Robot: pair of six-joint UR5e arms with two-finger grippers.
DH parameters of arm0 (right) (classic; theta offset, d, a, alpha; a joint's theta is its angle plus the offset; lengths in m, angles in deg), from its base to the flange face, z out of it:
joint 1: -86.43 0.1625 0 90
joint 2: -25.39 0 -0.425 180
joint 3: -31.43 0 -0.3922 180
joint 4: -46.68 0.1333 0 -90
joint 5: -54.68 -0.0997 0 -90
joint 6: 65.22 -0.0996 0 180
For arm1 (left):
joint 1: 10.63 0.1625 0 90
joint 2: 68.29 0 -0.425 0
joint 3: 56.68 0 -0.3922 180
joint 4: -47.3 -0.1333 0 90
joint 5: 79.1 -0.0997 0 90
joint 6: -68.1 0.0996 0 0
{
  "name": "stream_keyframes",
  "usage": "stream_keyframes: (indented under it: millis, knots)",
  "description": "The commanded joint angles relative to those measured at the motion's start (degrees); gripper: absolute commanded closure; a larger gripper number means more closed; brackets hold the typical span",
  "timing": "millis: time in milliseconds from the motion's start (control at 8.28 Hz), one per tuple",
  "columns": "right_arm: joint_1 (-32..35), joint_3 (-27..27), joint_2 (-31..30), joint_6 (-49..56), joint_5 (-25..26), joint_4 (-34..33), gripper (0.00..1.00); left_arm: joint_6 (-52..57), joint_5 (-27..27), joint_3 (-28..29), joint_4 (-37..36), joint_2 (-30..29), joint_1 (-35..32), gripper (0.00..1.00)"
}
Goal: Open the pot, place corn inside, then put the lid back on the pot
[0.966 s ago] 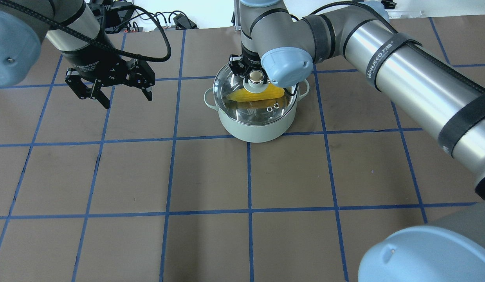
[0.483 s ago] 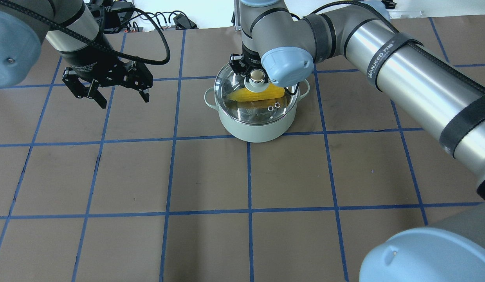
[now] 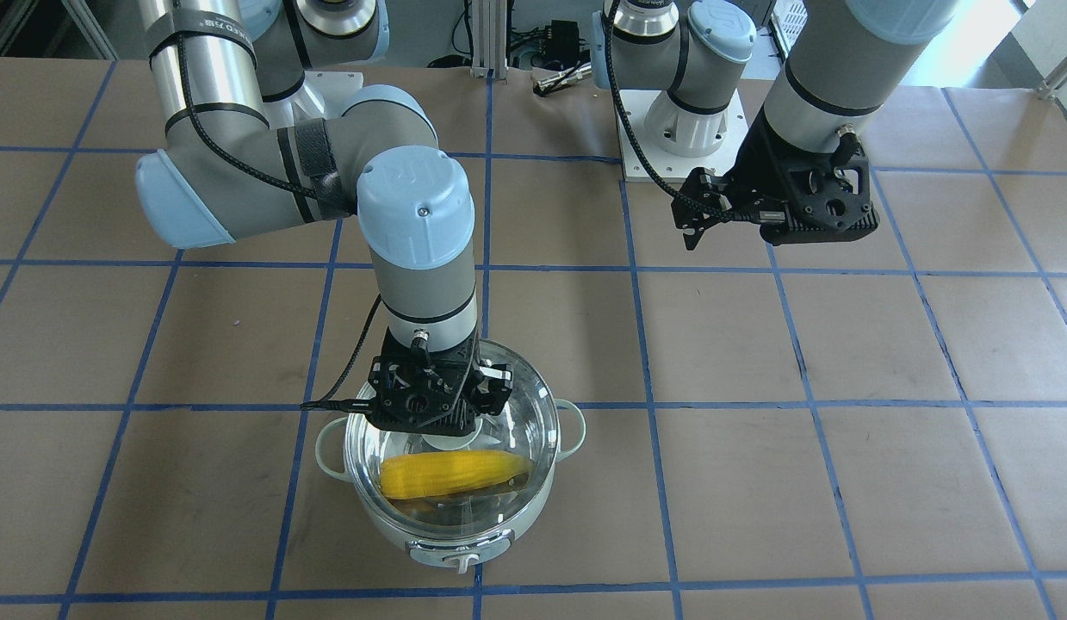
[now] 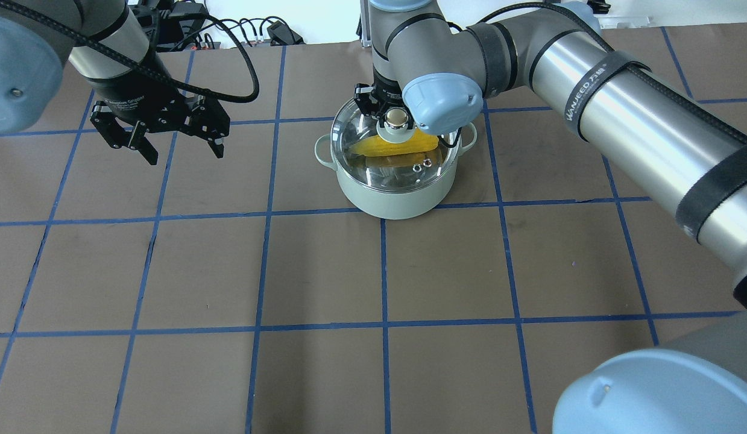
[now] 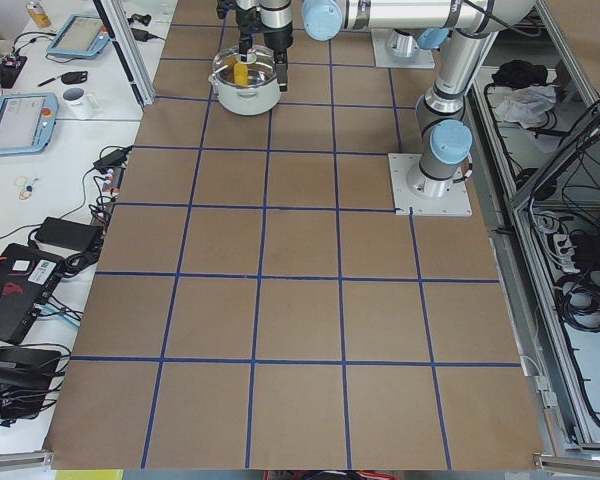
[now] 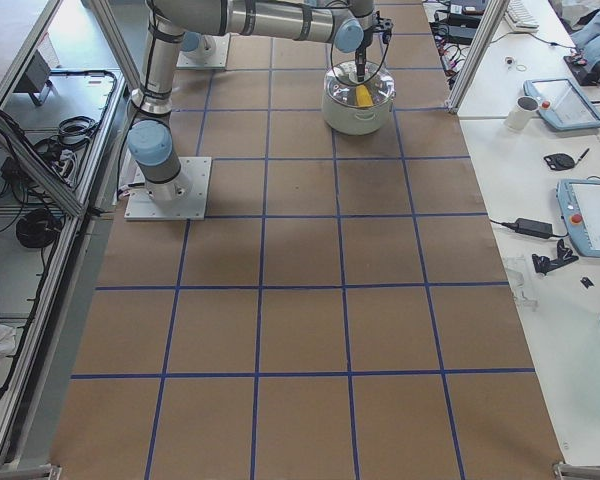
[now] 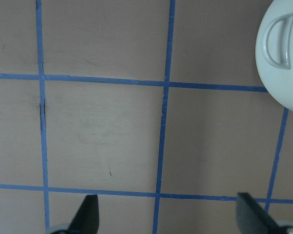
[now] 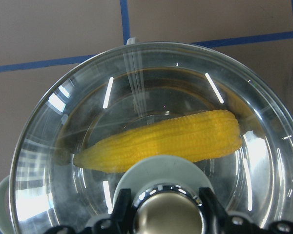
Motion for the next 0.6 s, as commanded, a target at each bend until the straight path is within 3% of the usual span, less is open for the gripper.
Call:
stream_keyframes:
  millis: [0, 362, 483]
  knots:
    - [0.0, -0.2, 0.2, 0.5, 0.4, 0.0, 0.76, 0.1, -0.2, 0.0, 0.0, -0.1, 0.4, 0.0]
    - [0.0, -0.3, 0.3, 0.4, 0.5, -0.1, 0.75, 0.2, -0.2, 0.0, 0.0, -0.1, 0.3, 0.0]
    - [0.0, -0.3, 0.3, 0.5, 0.2, -0.2, 0.64, 0.2, -0.2, 0.0, 0.0, -0.1, 0.3, 0.0]
